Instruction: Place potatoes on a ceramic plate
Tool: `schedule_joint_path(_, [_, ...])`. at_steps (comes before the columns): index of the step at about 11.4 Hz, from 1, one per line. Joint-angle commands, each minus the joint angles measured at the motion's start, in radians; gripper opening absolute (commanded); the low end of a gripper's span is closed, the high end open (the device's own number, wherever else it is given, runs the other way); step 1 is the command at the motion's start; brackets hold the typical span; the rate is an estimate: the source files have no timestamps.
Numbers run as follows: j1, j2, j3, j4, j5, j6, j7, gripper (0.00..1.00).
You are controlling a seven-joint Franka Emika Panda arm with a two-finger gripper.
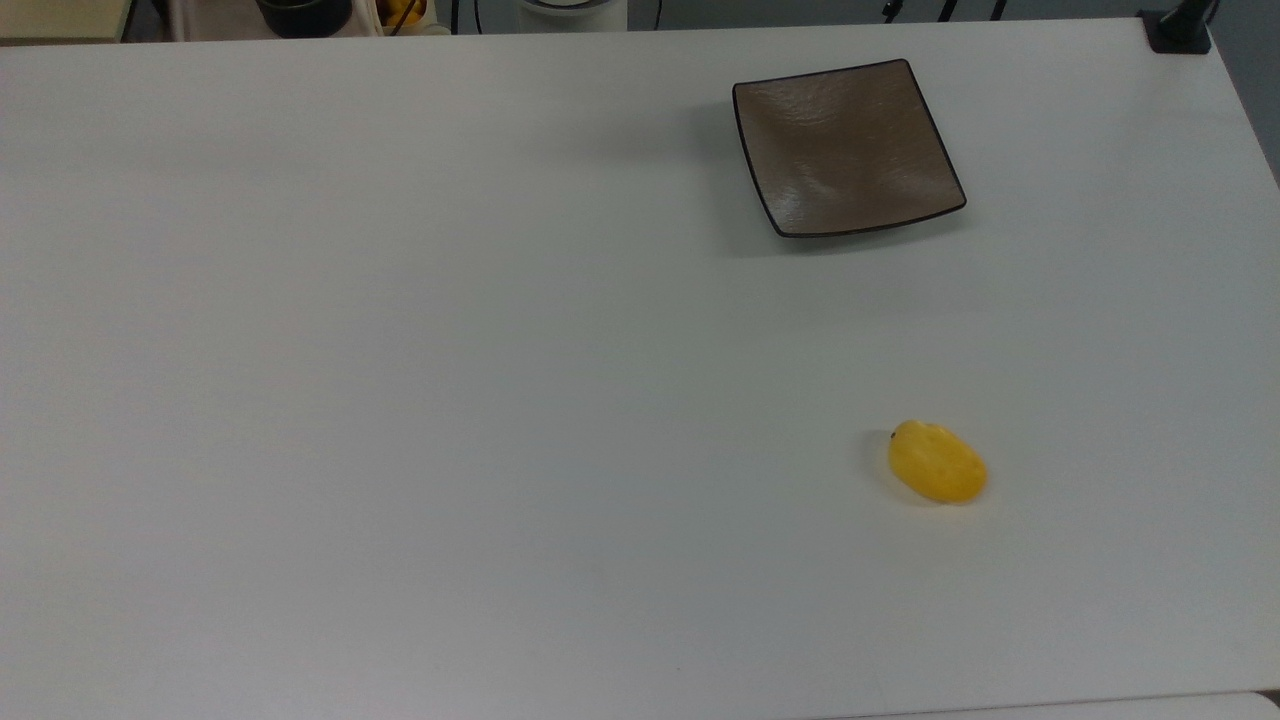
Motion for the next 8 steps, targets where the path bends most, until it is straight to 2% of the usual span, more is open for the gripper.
schedule_joint_path(1, [0.04,-0.025,0.004,-0.051,0.012,0.025,-0.017,1.0])
schedule_joint_path(8, [0.04,-0.014,0.004,-0.051,0.012,0.031,-0.022,1.0])
